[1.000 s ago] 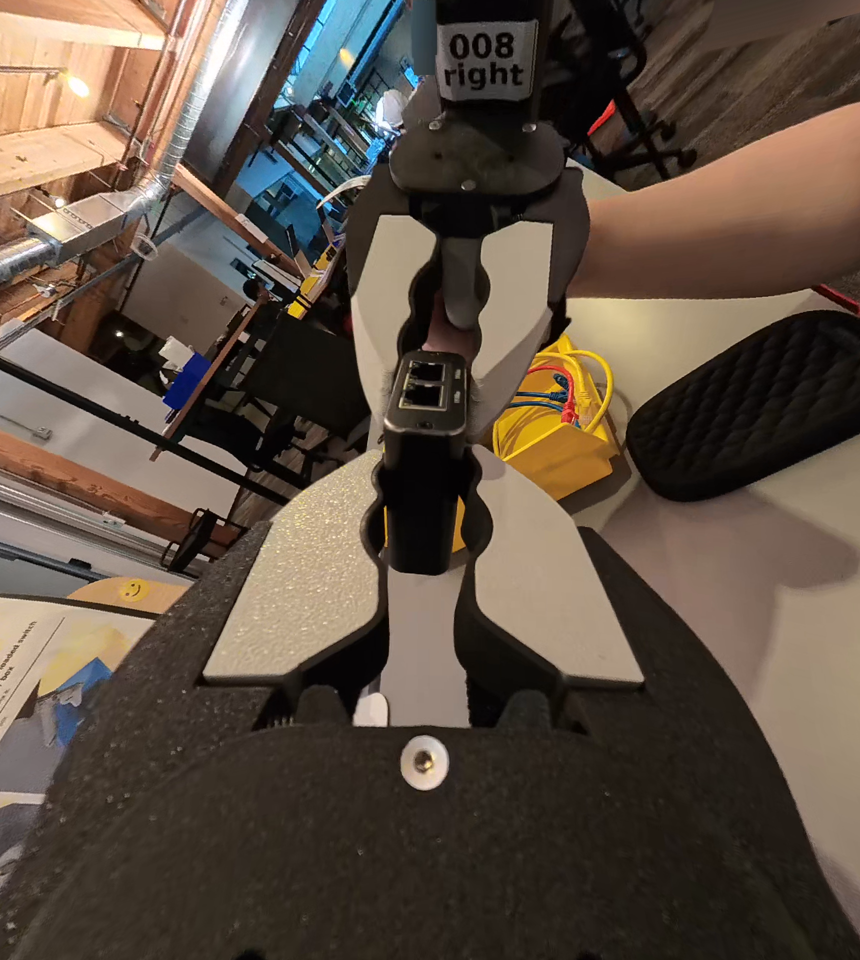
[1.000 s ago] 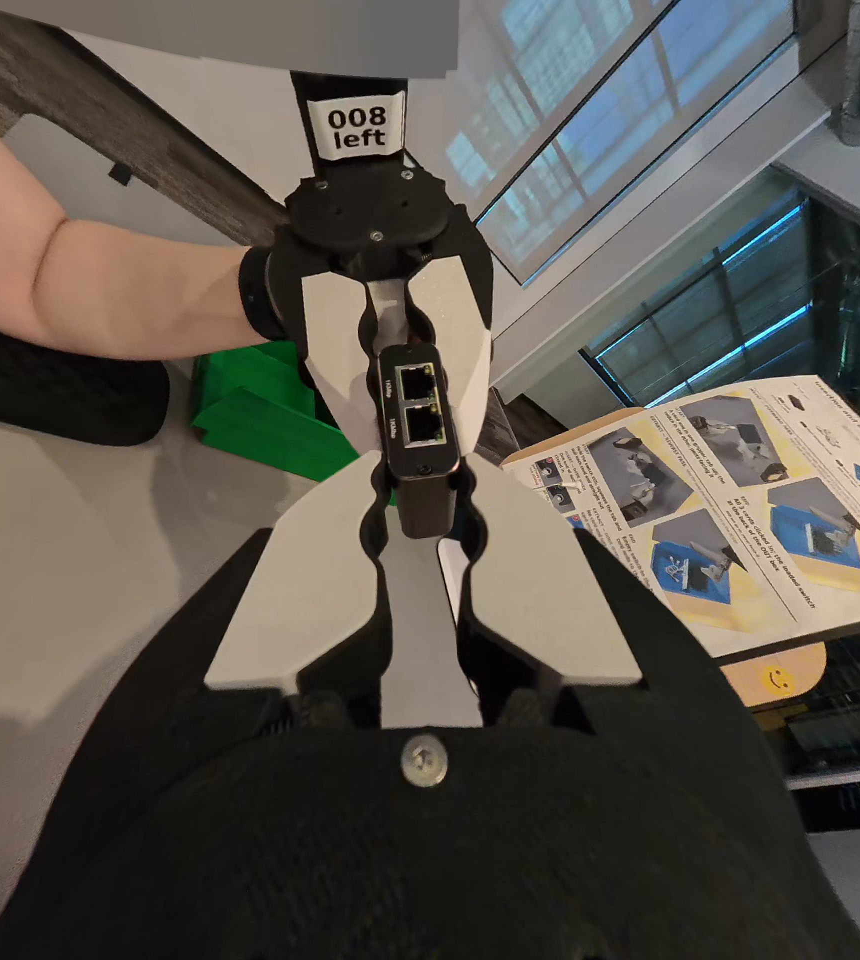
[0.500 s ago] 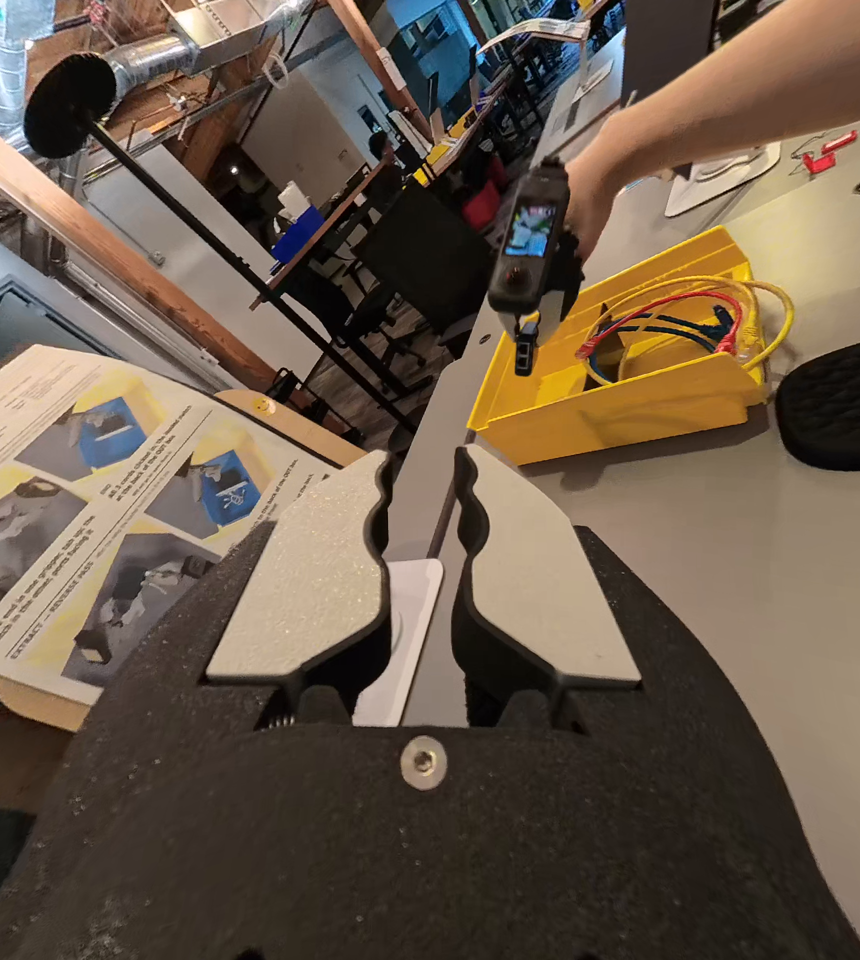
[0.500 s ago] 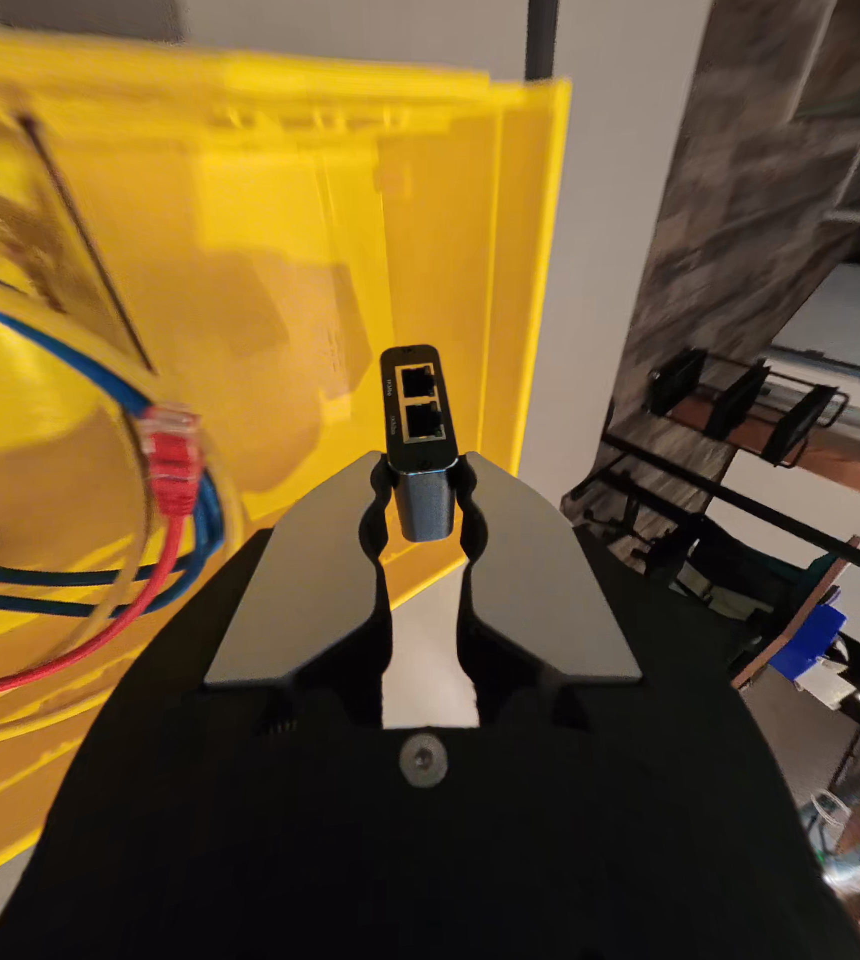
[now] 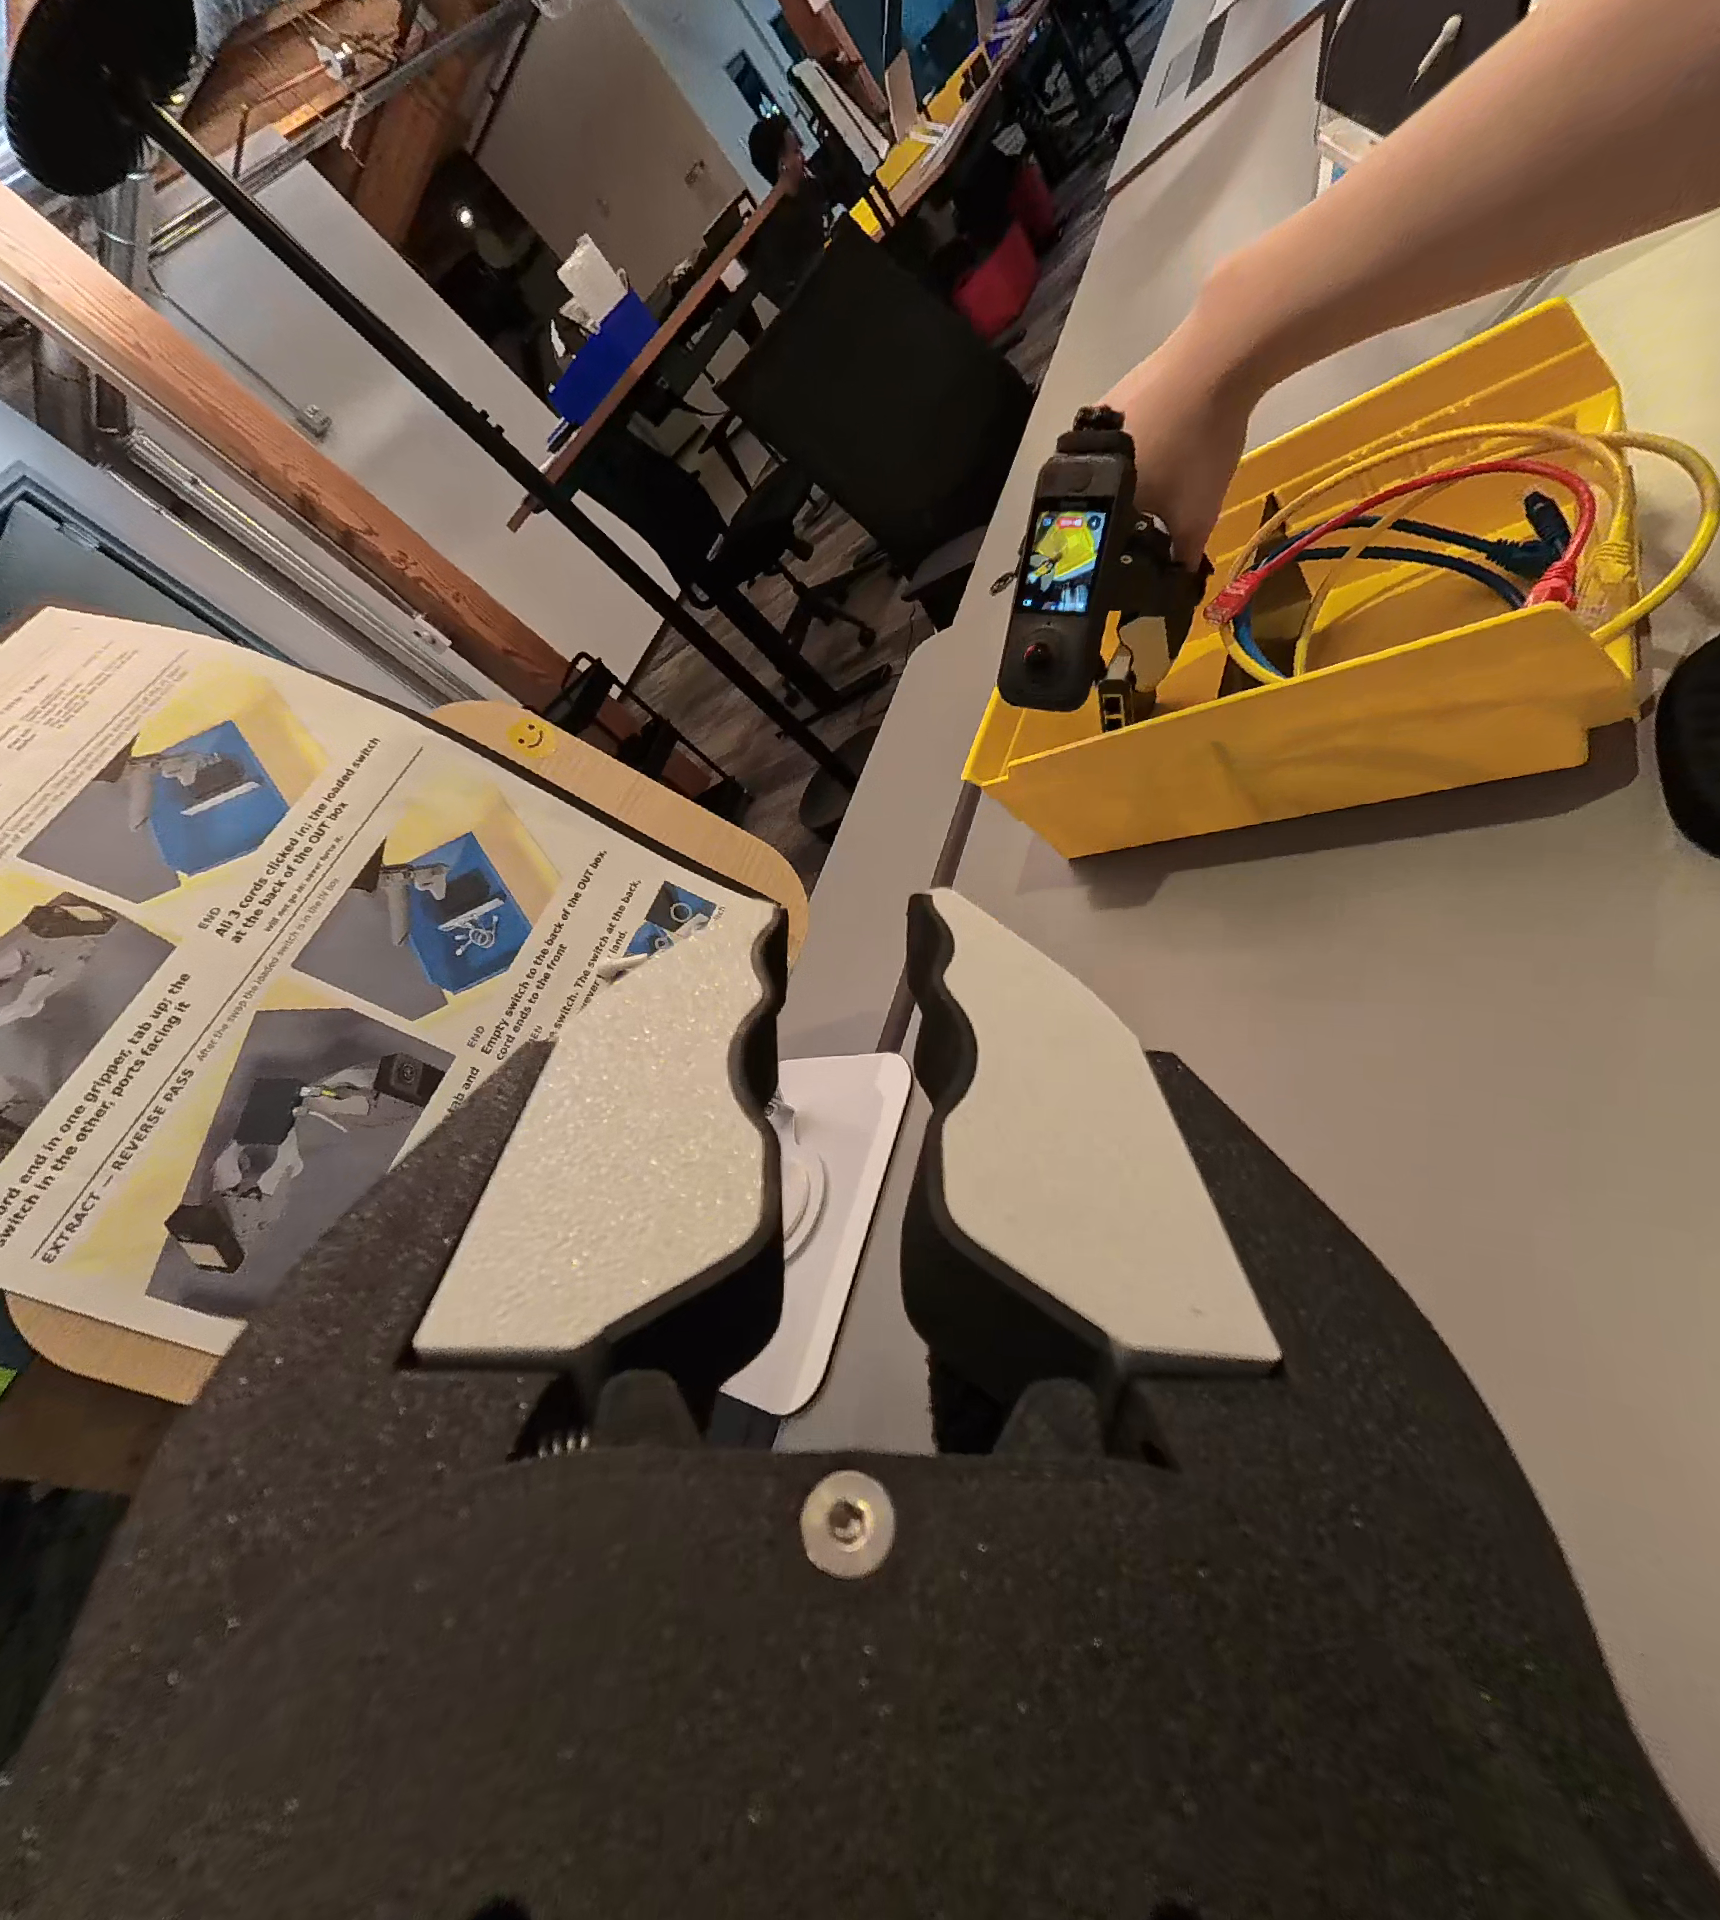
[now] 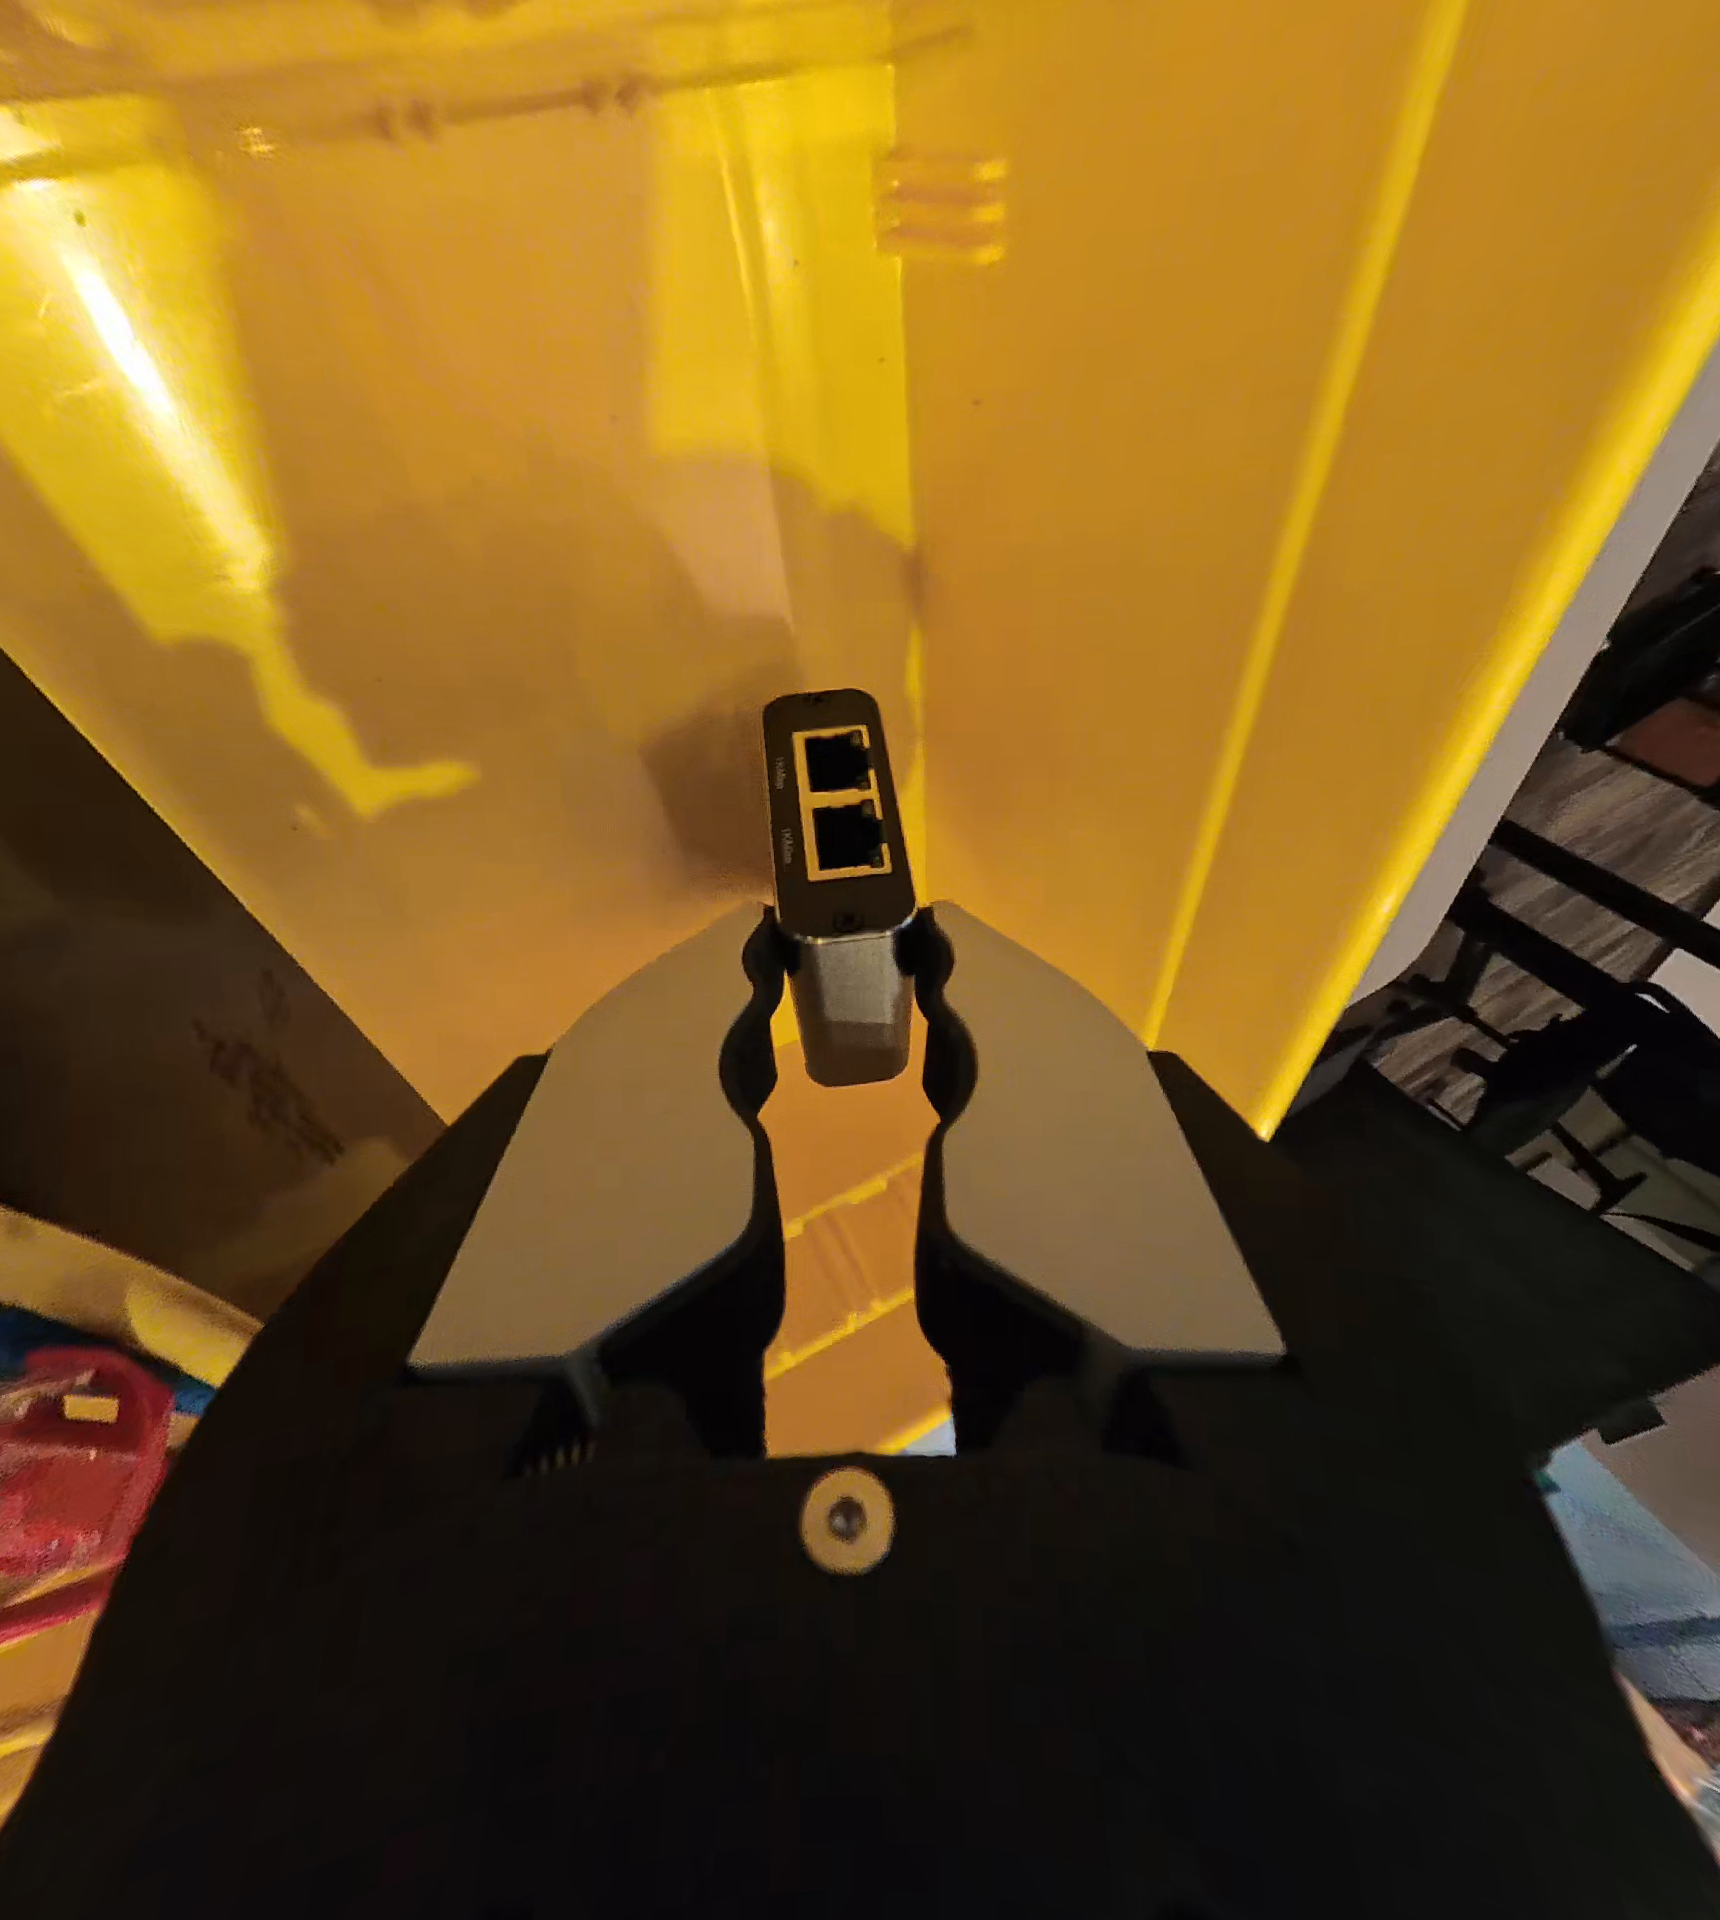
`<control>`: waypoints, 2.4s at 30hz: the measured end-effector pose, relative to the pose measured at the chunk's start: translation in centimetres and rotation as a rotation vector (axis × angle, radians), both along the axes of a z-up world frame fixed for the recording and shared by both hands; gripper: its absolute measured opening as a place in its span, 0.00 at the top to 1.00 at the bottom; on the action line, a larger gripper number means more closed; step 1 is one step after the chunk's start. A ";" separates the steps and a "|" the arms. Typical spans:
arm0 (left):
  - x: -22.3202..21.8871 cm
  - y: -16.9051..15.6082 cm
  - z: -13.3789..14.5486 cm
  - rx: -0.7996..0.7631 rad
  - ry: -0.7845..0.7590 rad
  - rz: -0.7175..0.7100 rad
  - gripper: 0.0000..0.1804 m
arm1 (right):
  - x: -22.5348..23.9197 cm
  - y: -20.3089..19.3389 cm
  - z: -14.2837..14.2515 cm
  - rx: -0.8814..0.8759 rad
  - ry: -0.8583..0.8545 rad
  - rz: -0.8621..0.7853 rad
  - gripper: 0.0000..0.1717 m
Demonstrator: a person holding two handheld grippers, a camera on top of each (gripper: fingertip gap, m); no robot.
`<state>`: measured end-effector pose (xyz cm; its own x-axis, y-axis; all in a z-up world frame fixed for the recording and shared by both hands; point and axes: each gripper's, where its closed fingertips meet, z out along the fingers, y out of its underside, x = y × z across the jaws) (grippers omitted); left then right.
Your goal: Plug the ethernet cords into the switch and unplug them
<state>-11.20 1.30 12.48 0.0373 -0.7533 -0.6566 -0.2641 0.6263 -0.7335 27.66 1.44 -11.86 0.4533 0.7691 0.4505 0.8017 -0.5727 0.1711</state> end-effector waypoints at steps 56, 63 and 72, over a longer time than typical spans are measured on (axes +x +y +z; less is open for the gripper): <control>-29.1 13.3 -22.6 -1.262 0.597 1.132 0.88 | -7.7 -9.5 2.3 0.049 0.864 -1.137 0.96; -26.8 11.7 -23.6 -1.211 0.776 1.114 0.92 | -12.0 -6.1 2.2 0.016 0.828 -1.080 0.97; -22.5 8.4 -24.2 -1.232 0.943 1.104 0.93 | -14.7 -5.3 2.1 -0.024 0.717 -1.011 0.96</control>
